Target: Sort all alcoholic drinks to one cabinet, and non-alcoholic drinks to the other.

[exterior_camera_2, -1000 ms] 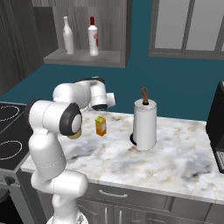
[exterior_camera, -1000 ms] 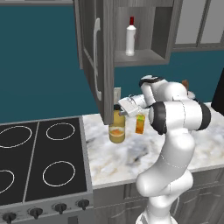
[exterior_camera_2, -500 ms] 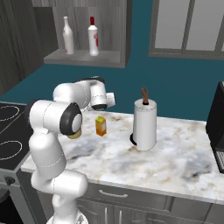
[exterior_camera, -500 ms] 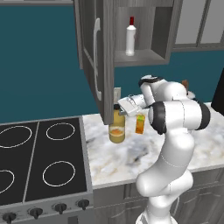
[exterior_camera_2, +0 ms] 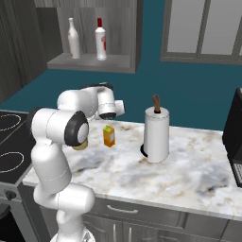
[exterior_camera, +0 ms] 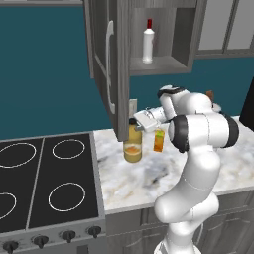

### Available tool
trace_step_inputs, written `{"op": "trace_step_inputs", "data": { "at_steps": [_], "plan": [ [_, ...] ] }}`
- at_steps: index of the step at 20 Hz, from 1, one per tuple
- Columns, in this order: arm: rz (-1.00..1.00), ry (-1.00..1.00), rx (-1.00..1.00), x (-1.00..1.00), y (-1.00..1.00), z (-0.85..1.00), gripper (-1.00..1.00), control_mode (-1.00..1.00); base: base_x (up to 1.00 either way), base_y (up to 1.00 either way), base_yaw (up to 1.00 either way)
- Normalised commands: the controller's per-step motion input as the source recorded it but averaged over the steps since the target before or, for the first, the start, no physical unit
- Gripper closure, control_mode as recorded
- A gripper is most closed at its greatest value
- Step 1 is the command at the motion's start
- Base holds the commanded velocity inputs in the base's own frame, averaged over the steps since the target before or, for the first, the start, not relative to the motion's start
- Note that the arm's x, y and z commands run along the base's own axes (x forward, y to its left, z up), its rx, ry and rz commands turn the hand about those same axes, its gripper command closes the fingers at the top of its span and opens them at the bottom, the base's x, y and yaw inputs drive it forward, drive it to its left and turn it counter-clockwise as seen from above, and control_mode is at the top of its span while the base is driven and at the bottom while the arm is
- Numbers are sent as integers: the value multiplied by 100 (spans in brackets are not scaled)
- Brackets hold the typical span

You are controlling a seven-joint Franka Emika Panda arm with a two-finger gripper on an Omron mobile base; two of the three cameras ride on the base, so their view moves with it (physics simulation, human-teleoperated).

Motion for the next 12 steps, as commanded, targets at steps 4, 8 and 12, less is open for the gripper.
{"op": "trace_step_inputs", "data": {
  "at_steps": [4,8,12],
  "plan": [
    [-8,0,0,-21,0,15,100,-100,0,0,0],
    [-16,0,0,-38,0,59,100,-100,0,0,0],
    [-12,0,0,-39,0,75,100,-100,0,0,0]
  ]
}}
